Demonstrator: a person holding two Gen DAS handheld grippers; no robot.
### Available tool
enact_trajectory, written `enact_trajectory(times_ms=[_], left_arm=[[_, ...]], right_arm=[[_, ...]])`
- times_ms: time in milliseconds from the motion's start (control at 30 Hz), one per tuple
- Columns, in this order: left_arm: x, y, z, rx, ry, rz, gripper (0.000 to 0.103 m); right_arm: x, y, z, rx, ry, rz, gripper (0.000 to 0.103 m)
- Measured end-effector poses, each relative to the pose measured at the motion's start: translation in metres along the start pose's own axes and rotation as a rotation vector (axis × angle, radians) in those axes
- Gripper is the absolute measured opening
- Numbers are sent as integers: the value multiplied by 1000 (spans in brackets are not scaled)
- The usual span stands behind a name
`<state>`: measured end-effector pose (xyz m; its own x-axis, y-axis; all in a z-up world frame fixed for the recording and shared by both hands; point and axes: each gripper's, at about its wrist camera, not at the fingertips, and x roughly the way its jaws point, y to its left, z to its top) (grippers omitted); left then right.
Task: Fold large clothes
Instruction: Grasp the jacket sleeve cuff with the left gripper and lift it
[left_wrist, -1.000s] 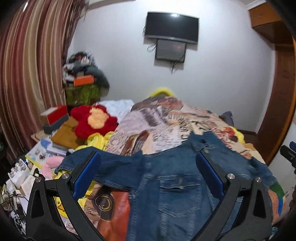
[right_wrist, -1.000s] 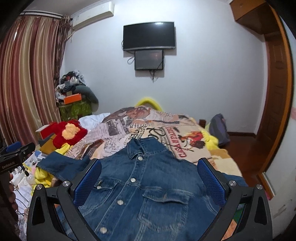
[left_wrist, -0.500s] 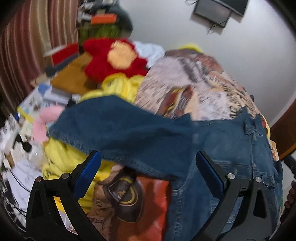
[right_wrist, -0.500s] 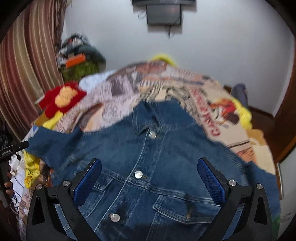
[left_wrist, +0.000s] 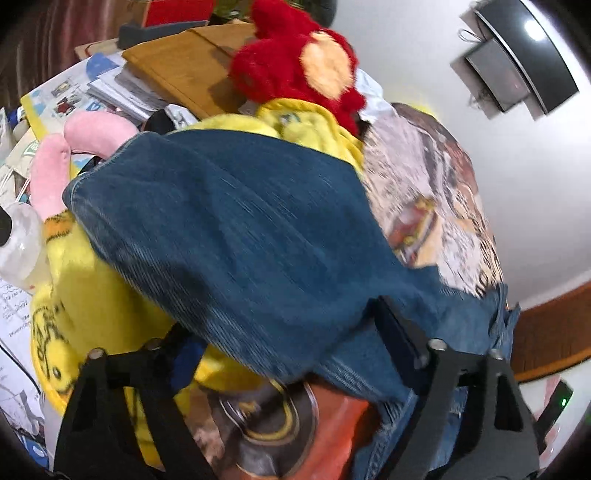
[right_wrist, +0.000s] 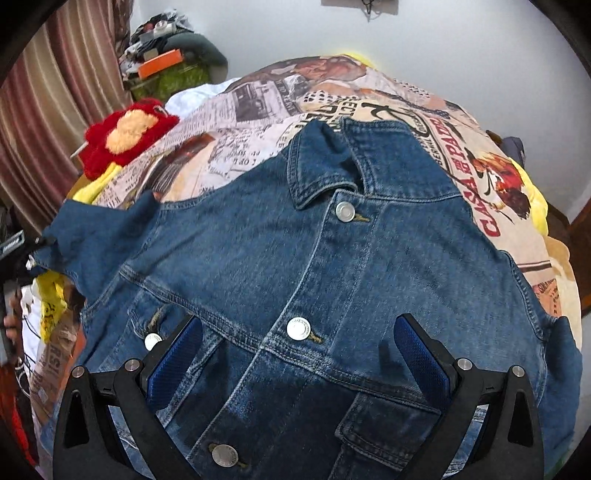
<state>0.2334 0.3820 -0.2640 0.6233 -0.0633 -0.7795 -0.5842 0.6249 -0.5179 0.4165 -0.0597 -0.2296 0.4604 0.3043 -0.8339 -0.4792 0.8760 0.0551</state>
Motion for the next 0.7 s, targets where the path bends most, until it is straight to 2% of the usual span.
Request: enact_trajectory(times_ms=[133,233,333,433,533,700], left_arm=[[0,3,2,-22,1,22,47],[-7,-9,-3,36,-4,79,29],[-20,-29,-10,114,-20,124,16],[-38,-58,-15,212,-59,158,10],[-59,-93,-16,313,-134,186,8],[-79,-158,-24,466,-216,136,7]], right_arm=[[0,-2,-4,-7,12,-6,103],[-5,-7,-6,0,13,-9,103],[-12,-12,-6,15,9,-8,103],[-22,-15,-7,26,-5,-7,103],[-36,-19,-8,32,-32,-7,103],[-64,-27,-9,32,-84,-20,103]])
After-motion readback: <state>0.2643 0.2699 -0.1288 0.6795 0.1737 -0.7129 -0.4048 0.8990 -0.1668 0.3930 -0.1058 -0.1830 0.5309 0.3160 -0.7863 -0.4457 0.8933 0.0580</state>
